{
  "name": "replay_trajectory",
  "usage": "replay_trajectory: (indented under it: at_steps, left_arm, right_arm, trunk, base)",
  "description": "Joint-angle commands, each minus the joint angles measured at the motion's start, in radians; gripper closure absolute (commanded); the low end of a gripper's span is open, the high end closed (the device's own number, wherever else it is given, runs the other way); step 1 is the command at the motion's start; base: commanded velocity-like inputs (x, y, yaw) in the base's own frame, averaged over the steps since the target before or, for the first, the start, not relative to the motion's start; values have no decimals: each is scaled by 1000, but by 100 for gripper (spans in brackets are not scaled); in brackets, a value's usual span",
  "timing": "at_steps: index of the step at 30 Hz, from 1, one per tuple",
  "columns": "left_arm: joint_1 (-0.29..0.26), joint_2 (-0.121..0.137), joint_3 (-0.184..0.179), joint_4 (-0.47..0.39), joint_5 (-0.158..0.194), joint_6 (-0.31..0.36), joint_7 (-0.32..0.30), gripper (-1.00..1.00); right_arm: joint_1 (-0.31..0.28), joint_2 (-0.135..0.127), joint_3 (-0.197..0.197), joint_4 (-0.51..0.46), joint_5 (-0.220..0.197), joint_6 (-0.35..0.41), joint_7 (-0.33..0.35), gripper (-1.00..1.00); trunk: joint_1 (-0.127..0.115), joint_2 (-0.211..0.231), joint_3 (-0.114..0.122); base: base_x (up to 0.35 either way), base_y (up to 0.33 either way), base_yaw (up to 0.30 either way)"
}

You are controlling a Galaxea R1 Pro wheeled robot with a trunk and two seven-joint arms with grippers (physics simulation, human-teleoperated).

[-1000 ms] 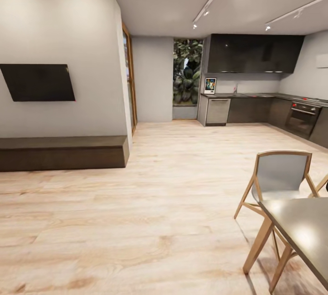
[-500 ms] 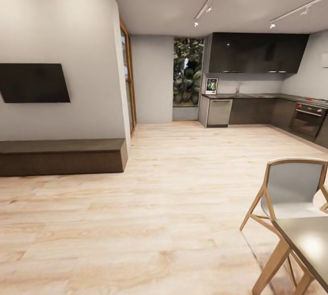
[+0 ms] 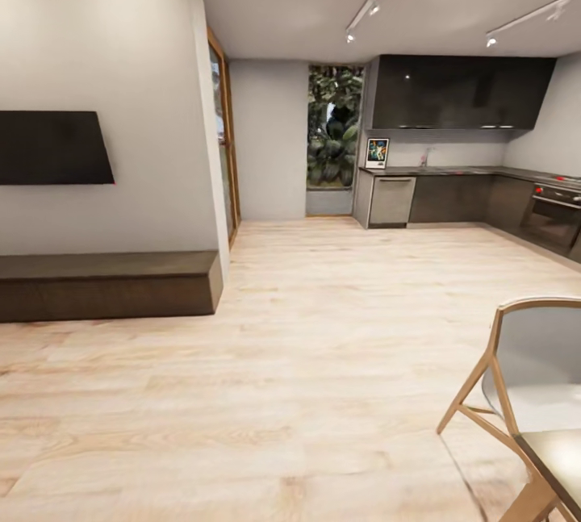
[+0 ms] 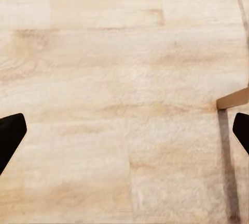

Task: Pick up the poster from the kitchen countertop and hang it on one of the wall nails in the kitchen.

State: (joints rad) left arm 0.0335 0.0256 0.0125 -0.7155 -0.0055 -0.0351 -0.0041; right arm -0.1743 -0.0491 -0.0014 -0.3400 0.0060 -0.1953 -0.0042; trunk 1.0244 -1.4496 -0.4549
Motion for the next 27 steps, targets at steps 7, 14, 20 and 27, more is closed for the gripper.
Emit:
replay_trajectory:
  at_steps: [7,14,20,27]
  left_arm:
    - [0,2,1,-1,-1,-2,0,-100]
    - [0,2,1,-1,-1,-2,0,-100]
    - [0,2,1,-1,-1,-2,0,-100]
    - [0,2,1,-1,-1,-2,0,-100]
  right_arm:
    - [-1,0,0,1,0,-4,0,-100]
    - [-1,0,0,1,0,-4,0,-100]
    - [-1,1,1,1,1,-4,0,-100]
    - [-1,0,1,1,2,-4,0,-100]
  trunk:
    - [1,0,-1]
    - [1,0,-1]
    - [1,0,-1]
    - [1,0,-1]
  base:
    - [331,-102,0]
    - [323,-140,0]
    - [324,-90,0]
    - [333,-13,0]
